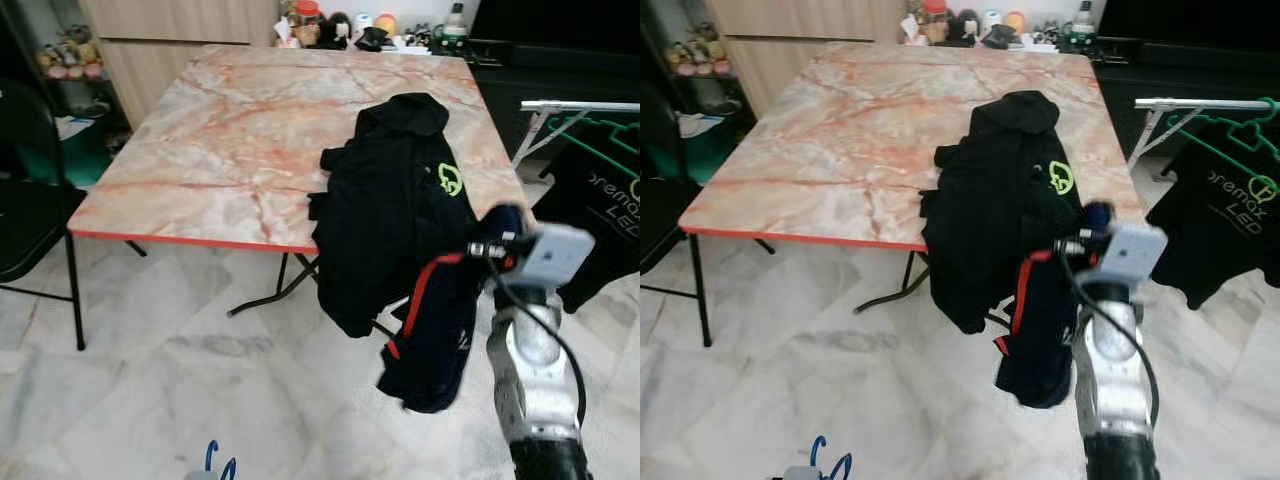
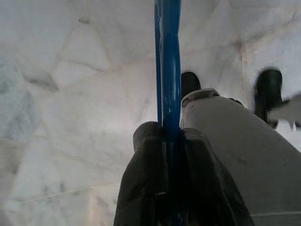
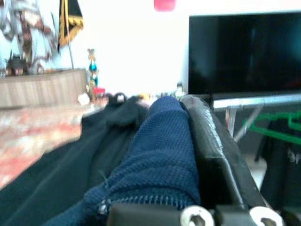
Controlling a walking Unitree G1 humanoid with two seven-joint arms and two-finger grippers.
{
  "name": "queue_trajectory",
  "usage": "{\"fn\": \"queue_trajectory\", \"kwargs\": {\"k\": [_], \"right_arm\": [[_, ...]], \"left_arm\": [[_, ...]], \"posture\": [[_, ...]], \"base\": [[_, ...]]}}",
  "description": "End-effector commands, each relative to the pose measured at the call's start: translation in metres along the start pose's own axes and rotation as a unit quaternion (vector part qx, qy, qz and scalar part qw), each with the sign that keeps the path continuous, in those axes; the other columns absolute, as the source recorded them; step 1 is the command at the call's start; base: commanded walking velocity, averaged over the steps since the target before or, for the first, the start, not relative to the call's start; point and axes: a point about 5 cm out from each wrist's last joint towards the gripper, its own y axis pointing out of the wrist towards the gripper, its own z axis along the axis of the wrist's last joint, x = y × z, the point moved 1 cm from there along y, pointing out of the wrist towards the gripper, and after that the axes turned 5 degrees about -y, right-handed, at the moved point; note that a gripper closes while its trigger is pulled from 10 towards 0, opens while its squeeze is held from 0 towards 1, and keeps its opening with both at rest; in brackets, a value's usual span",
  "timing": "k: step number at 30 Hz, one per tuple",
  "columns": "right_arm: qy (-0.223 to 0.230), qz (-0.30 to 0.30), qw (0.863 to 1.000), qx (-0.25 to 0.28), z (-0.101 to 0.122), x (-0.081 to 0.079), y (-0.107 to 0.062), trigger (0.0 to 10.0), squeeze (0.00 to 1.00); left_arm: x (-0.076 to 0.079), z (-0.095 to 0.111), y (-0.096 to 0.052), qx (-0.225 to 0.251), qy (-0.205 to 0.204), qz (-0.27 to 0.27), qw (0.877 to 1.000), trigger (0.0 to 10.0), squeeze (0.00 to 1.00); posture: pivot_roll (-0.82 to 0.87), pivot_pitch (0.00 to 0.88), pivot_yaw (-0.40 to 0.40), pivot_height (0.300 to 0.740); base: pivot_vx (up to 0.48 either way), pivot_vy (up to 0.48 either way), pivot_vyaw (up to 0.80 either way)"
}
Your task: Hang hanger
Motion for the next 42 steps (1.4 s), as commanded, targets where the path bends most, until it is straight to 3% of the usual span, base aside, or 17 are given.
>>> {"fn": "queue_trajectory", "kwargs": {"k": [1, 8, 9, 11, 15, 17, 18, 24, 28, 29, 31, 32, 36, 38, 39, 41, 42], "right_arm": [[-0.015, 0.01, 1.0, 0.021, 0.013, 0.001, 0.012, 10.0, 0.0], [-0.017, 0.016, 0.997, 0.074, 0.056, -0.001, 0.055, 10.0, 0.0], [-0.012, 0.016, 0.995, 0.096, 0.077, -0.001, 0.07, 10.0, 0.0], [-0.001, 0.018, 0.994, 0.11, 0.092, -0.002, 0.08, 10.0, 0.0], [0.005, 0.045, 0.991, 0.124, 0.12, -0.016, 0.104, 10.0, 0.0], [0.02, 0.068, 0.989, 0.129, 0.128, -0.026, 0.111, 10.0, 0.0], [0.021, 0.105, 0.984, 0.14, 0.138, -0.038, 0.117, 10.0, 0.0], [-0.007, 0.133, 0.98, 0.149, 0.155, -0.048, 0.128, 10.0, 0.0], [-0.025, 0.117, 0.99, 0.073, 0.129, -0.044, 0.132, 10.0, 0.0], [-0.019, 0.112, 0.993, 0.033, 0.107, -0.042, 0.129, 10.0, 0.0], [-0.009, 0.102, 0.995, -0.005, 0.085, -0.04, 0.124, 10.0, 0.0], [0.0, 0.078, 0.996, -0.042, 0.06, -0.034, 0.115, 10.0, 0.0], [0.021, 0.05, 0.993, -0.103, 0.019, -0.025, 0.095, 10.0, 0.0], [0.022, 0.046, 0.993, -0.11, 0.013, -0.023, 0.091, 10.0, 0.0], [0.034, 0.04, 0.991, -0.12, -0.003, -0.02, 0.073, 10.0, 0.53], [0.041, 0.036, 0.991, -0.121, -0.007, -0.018, 0.064, 10.0, 0.53], [0.047, 0.032, 0.992, -0.114, -0.006, -0.017, 0.057, 10.0, 1.0]], "left_arm": [[0.005, -0.013, -0.001, -0.023, -0.004, -0.011, 1.0, 10.0, 0.0], [0.005, -0.012, -0.001, -0.021, -0.002, -0.011, 1.0, 10.0, 0.0], [0.005, -0.011, -0.001, -0.021, -0.002, -0.011, 1.0, 10.0, 0.0], [0.005, -0.011, -0.001, -0.021, -0.002, -0.011, 1.0, 10.0, 0.0], [0.005, -0.01, -0.001, -0.02, -0.002, -0.01, 1.0, 10.0, 0.0], [0.005, -0.01, -0.001, -0.02, -0.003, -0.011, 1.0, 10.0, 0.0], [0.006, -0.009, 0.0, -0.019, -0.005, -0.012, 1.0, 10.0, 0.0], [0.007, -0.009, 0.0, -0.018, -0.005, -0.014, 1.0, 10.0, 0.0], [0.008, -0.009, 0.0, -0.017, -0.011, -0.01, 1.0, 10.0, 0.0], [0.008, -0.009, 0.0, -0.017, -0.013, -0.009, 1.0, 10.0, 0.0], [0.008, -0.01, 0.0, -0.018, -0.012, -0.011, 1.0, 10.0, 0.0], [0.009, -0.01, -0.001, -0.02, -0.009, -0.014, 1.0, 10.0, 0.0], [0.008, -0.011, -0.001, -0.022, -0.004, -0.014, 1.0, 10.0, 0.0], [0.007, -0.012, -0.001, -0.023, -0.002, -0.014, 1.0, 10.0, 0.0], [0.006, -0.013, -0.001, -0.025, 0.001, -0.014, 1.0, 10.0, 0.0], [0.006, -0.013, -0.001, -0.026, 0.003, -0.014, 1.0, 10.0, 0.0], [0.006, -0.014, -0.001, -0.027, 0.002, -0.014, 1.0, 10.0, 0.0]], "posture": [[-0.05, 0.176, 0.009, 0.74], [-0.06, 0.176, 0.022, 0.74], [-0.06, 0.171, 0.02, 0.74], [-0.06, 0.173, 0.021, 0.74], [-0.07, 0.167, 0.022, 0.74], [-0.07, 0.163, 0.022, 0.74], [-0.06, 0.16, 0.023, 0.74], [-0.06, 0.155, 0.02, 0.74], [-0.06, 0.151, 0.013, 0.74], [-0.05, 0.152, 0.014, 0.74], [-0.05, 0.154, 0.018, 0.74], [-0.04, 0.155, 0.02, 0.74], [-0.05, 0.169, 0.025, 0.74], [-0.05, 0.17, 0.025, 0.74], [-0.06, 0.171, 0.027, 0.74], [-0.06, 0.171, 0.027, 0.74], [-0.06, 0.172, 0.029, 0.74]], "base": [[0.458, 0.0, 0.0], [0.477, 0.0, 0.0], [0.48, 0.0, 0.0], [0.48, 0.0, 0.0], [0.48, 0.0, 0.0], [0.48, 0.0, 0.0], [0.48, 0.0, 0.0], [0.48, 0.0, 0.0], [0.345, 0.0, 0.0], [0.0, 0.0, 0.0], [0.0, 0.0, 0.0], [0.0, 0.0, 0.0], [0.0, 0.0, 0.0], [0.0, 0.0, 0.0], [0.0, 0.0, 0.0], [0.0, 0.0, 0.0], [0.0, 0.0, 0.0]]}}
